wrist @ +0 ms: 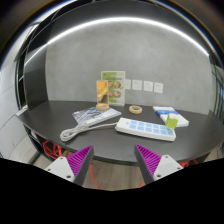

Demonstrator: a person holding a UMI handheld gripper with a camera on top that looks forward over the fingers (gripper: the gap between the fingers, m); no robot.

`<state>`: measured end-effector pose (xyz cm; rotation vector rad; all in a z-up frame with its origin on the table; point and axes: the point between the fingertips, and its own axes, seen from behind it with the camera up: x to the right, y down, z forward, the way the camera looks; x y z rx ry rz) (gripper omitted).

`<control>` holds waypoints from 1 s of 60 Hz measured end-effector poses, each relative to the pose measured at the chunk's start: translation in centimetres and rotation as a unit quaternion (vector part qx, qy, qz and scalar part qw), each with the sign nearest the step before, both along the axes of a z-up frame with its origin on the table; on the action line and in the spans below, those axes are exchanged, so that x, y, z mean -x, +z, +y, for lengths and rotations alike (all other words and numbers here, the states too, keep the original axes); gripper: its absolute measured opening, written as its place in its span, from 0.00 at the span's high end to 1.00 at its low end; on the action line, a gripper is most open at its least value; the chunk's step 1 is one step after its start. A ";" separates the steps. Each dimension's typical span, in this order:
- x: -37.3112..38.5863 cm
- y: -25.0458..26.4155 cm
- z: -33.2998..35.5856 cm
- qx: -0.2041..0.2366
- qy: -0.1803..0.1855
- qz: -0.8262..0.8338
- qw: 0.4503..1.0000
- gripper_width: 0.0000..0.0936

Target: Unplug charger

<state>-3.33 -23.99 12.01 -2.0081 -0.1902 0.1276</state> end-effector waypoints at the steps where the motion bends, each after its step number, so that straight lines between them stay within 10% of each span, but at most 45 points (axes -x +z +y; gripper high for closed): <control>1: -0.3 -0.1 0.0 0.003 -0.006 0.001 1.000 0.10; 26: -20.1 -1.5 11.4 -0.037 -0.128 -0.035 0.990 0.11; 50: -28.0 -5.2 27.4 -0.055 -0.100 -0.023 0.993 0.14; 55: -27.6 -5.7 28.4 -0.054 -0.092 -0.018 0.994 0.50; 60: -27.6 -5.3 28.2 -0.066 -0.099 -0.017 0.993 0.54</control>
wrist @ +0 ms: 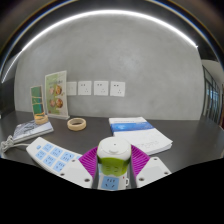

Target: Unplug charger

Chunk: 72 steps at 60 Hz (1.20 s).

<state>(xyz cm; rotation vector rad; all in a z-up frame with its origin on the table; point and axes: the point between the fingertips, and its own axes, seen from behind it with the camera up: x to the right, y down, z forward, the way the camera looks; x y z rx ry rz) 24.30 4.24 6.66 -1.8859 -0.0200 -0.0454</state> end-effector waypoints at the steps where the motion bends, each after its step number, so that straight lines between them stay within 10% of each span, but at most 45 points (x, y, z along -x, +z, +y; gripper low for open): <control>1: -0.1 0.1 0.0 -0.005 -0.003 0.004 1.000 0.55; 14: -0.4 0.7 0.0 -0.022 -0.046 0.016 0.999 0.65; 26: -3.4 17.6 -2.7 -0.173 -0.118 -0.005 0.978 0.65; 34: -3.5 21.2 -3.9 -0.186 -0.141 -0.036 0.972 0.65; 66: -10.6 -2.0 7.6 0.126 -0.068 0.002 0.990 0.54; 72: -10.6 -1.8 10.7 0.120 -0.031 0.032 0.992 0.49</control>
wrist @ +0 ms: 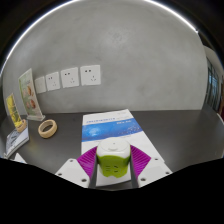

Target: Unplug charger

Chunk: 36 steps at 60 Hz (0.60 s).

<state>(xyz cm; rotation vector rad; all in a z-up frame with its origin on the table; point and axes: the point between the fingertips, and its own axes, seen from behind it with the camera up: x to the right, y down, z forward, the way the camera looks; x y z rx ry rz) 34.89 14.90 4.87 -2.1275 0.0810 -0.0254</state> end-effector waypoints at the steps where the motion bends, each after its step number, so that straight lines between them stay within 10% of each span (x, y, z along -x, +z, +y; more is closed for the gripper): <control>1: 0.0 -0.1 0.4 0.002 0.006 0.001 1.000 0.48; 16: -0.4 -1.1 4.4 0.001 0.033 0.005 0.999 0.45; 23: -0.8 -0.3 4.1 -0.012 0.024 -0.001 1.000 0.09; 36: 0.4 3.0 -1.0 -0.035 0.009 -0.019 0.999 0.11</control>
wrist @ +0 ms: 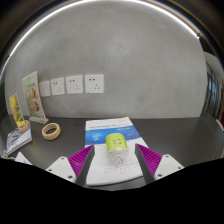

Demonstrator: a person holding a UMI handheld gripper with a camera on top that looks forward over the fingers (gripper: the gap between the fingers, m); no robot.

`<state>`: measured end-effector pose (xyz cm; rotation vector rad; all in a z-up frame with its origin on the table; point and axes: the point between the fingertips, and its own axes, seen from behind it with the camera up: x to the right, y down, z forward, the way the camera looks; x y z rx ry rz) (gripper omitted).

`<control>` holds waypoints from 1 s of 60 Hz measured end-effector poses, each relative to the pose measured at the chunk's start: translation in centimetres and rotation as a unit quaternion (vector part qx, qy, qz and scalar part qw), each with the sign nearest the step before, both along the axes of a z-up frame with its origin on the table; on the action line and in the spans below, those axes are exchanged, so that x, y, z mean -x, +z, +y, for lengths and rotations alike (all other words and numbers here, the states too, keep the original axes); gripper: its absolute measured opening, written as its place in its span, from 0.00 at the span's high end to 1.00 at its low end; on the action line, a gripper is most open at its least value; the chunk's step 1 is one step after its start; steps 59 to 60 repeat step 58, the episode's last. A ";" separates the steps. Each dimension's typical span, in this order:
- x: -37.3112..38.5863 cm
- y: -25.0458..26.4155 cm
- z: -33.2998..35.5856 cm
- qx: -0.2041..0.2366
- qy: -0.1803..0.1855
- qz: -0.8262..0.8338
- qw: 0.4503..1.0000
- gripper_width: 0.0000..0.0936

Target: Unplug charger

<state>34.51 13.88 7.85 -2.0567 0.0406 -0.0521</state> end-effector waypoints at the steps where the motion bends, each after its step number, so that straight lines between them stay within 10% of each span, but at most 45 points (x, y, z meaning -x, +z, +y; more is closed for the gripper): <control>1: 0.2 0.3 -0.6 -0.001 -0.003 -0.002 1.000 0.11; 36: 17.9 3.7 -26.9 -0.018 -0.047 -0.007 0.999 0.10; 60: 10.6 4.0 -34.6 -0.032 -0.076 -0.061 0.995 0.11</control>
